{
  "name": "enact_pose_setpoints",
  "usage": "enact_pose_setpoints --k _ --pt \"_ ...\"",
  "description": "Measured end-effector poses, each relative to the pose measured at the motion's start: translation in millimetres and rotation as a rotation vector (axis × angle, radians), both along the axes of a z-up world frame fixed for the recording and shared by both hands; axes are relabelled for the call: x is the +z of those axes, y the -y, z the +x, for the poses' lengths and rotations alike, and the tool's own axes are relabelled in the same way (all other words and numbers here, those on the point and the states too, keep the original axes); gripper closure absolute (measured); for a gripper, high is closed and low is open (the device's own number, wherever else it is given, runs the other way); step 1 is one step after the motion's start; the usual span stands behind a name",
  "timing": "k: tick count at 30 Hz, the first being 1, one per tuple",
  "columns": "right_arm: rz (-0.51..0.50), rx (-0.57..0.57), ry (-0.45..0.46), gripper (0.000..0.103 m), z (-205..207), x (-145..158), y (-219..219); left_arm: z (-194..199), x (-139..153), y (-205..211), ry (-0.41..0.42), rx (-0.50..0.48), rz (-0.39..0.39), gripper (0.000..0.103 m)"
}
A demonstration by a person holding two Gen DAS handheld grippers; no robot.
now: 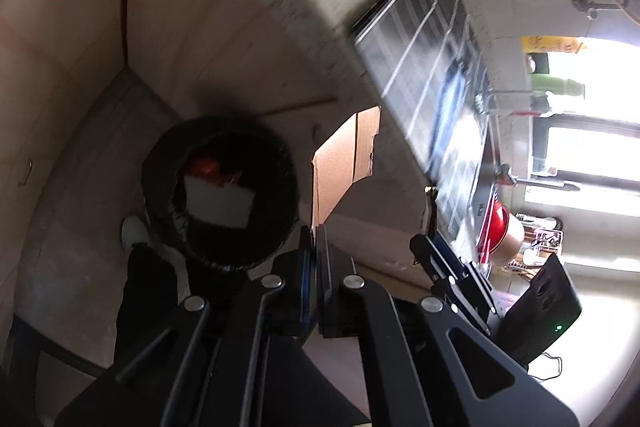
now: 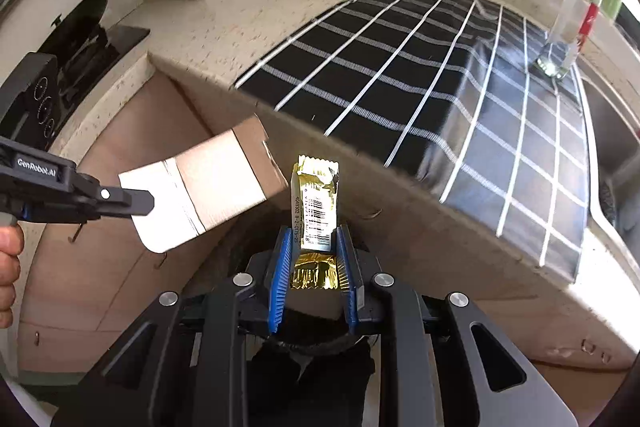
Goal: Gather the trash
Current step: 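Carry both held items down over the trash bin and open both tools, then raise both tools toward the glass bottle and the plastic spoon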
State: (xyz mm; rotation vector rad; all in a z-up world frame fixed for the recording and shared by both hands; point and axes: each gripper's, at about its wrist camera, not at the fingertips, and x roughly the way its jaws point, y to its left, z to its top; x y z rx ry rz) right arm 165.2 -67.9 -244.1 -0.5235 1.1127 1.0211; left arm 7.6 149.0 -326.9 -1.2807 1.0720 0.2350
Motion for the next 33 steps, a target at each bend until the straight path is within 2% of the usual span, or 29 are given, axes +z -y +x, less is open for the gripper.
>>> enact_pose_setpoints --k 12,21,22,24,25,26,33 --pt "-0.081 0.012 -0.07 0.082 -16 -40 10 8 -48 26 -0.105 -0.1 -0.018 0.101" --pt "-0.104 0.028 -0.111 0.08 -19 -57 9 24 -63 38 -0.14 -0.141 -0.025 0.1" --pt "-0.104 0.029 -0.114 0.075 -18 -58 8 25 -64 38 -0.141 -0.144 -0.032 0.097" --pt "-0.103 0.026 -0.108 0.067 -14 -57 8 27 -65 38 -0.146 -0.142 -0.051 0.085" --pt "-0.101 0.021 -0.11 0.066 -12 -57 7 28 -65 38 -0.15 -0.138 -0.053 0.076" --pt "-0.1 0.016 -0.116 0.066 -10 -56 7 28 -64 37 -0.151 -0.135 -0.048 0.073" --pt "-0.099 -0.003 -0.119 0.066 3 -50 8 32 -52 32 -0.148 -0.128 -0.028 0.07"
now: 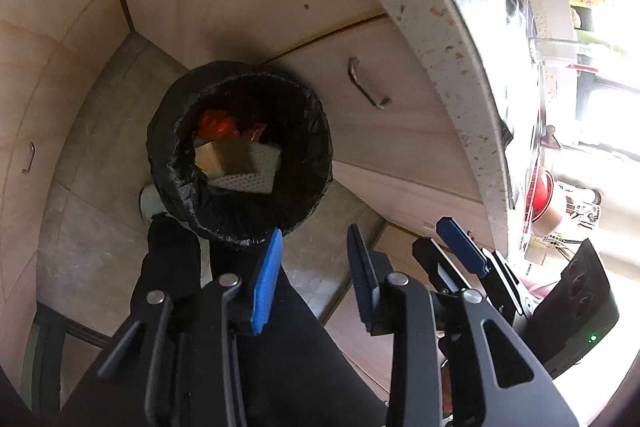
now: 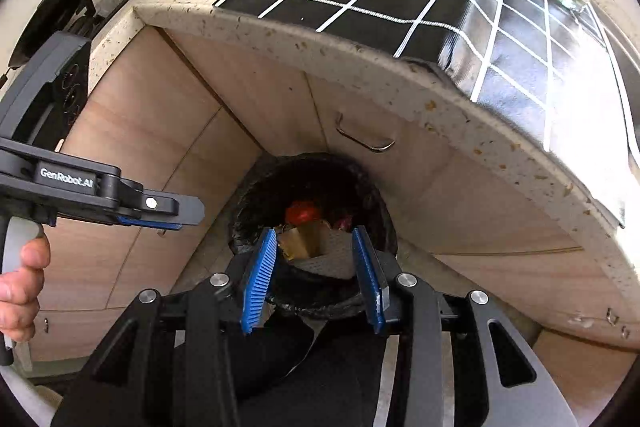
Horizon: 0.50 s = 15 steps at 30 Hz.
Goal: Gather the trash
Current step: 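Raise both tools toward the glass bottle and the plastic spoon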
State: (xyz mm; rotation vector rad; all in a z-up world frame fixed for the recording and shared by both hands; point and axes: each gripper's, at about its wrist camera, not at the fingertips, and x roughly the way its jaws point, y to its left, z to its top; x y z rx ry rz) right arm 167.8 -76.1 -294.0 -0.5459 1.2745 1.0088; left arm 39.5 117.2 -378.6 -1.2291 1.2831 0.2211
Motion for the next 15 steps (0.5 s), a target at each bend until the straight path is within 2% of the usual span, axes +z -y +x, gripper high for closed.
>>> enact_pose_setpoints --k 15 --pt "0.039 0.02 0.083 0.065 21 43 -7 11 54 -19 0.087 0.023 0.098 0.07"
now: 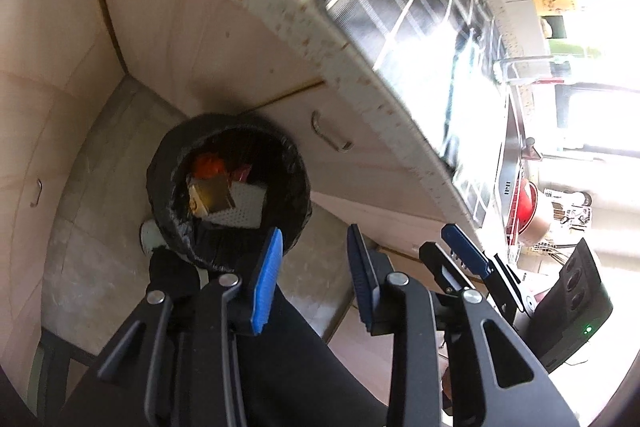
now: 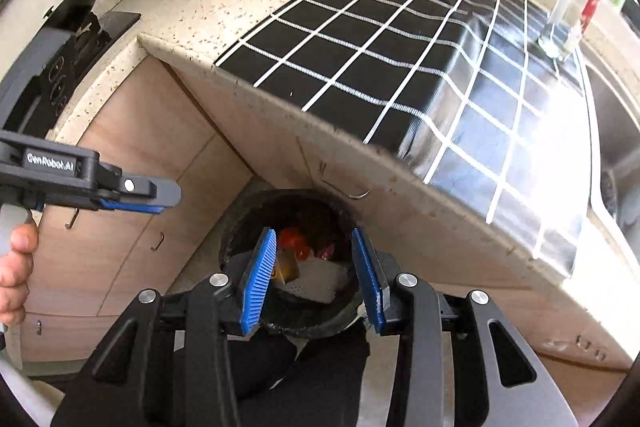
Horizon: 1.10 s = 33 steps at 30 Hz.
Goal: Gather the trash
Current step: 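Raise both tools toward the glass bottle and the plastic spoon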
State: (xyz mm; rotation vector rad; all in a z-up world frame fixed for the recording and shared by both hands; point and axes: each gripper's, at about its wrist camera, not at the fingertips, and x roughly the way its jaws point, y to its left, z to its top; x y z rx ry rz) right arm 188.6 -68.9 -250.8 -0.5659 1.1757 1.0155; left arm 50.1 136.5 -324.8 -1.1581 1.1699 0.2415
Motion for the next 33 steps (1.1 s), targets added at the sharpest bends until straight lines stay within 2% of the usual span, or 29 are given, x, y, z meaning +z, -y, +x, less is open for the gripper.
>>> enact_pose_setpoints --k 15,17,23,33 --pt "0.041 -0.002 0.105 0.063 36 42 1 45 53 -16 0.115 -0.008 0.074 0.07" --pt "0.052 -0.005 0.128 0.059 43 50 2 57 61 -18 0.129 -0.017 0.088 0.07" --pt "0.081 -0.034 0.174 0.059 74 65 4 94 84 -23 0.16 -0.063 0.133 0.07" --pt "0.098 -0.115 0.211 0.058 130 78 19 165 107 -21 0.204 -0.137 0.151 0.07"
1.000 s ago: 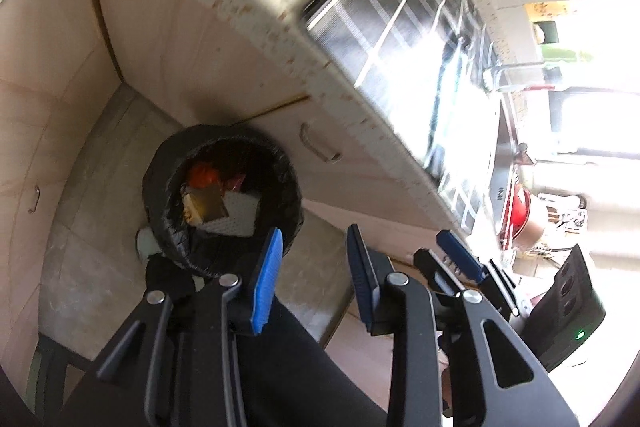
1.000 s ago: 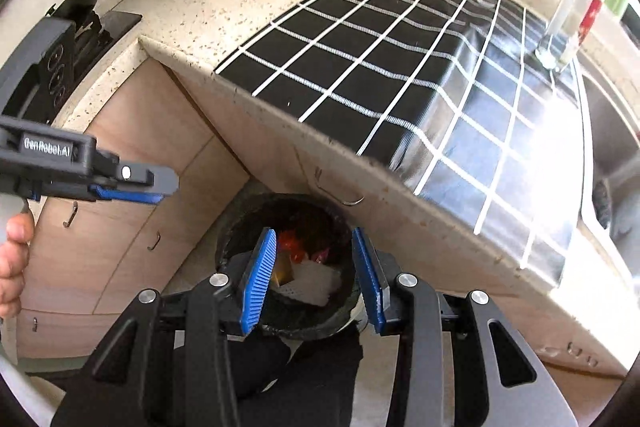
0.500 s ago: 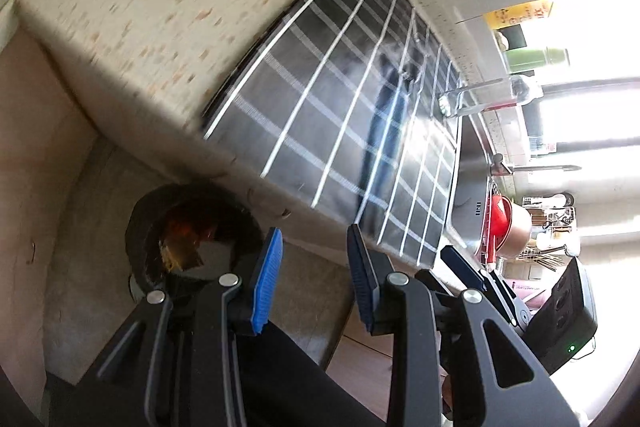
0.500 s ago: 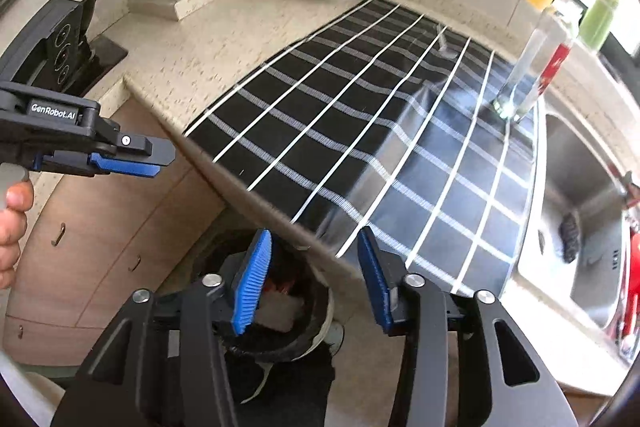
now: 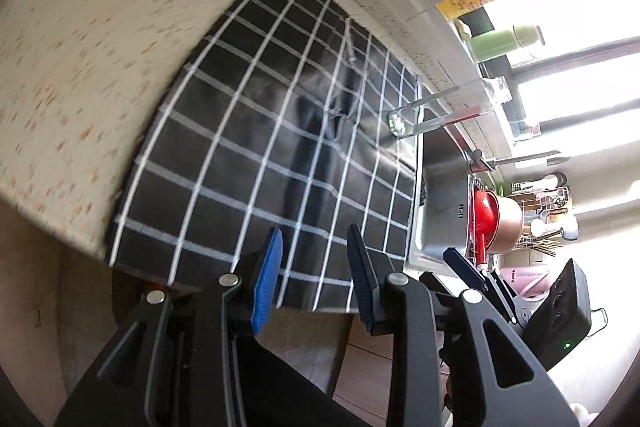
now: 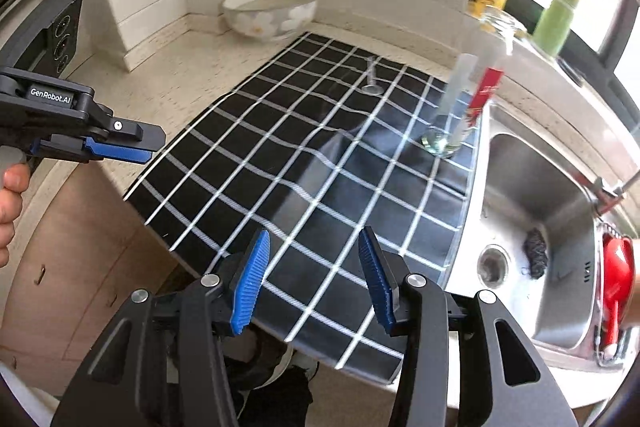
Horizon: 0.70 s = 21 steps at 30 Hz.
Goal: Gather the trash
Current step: 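Raise both tools toward the glass bottle and the plastic spoon, then grasp the glass bottle with the right tool while the left tool grasps the clear plastic spoon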
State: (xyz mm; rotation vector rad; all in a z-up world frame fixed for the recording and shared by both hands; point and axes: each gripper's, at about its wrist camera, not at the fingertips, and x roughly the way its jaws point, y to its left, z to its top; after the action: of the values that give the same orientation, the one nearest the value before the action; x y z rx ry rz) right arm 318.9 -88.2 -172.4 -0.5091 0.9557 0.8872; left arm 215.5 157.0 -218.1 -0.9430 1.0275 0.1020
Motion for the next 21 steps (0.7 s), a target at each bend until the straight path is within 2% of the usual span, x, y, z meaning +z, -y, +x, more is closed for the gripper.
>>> enact_pose_setpoints --k 6,21 --pt "0.003 -0.026 0.021 0.057 33 4 8 43 3 -3 0.002 -0.017 0.003 0.07" --pt "0.132 -0.114 0.034 0.052 138 38 4 155 -8 -27 -0.005 -0.032 0.024 0.07"
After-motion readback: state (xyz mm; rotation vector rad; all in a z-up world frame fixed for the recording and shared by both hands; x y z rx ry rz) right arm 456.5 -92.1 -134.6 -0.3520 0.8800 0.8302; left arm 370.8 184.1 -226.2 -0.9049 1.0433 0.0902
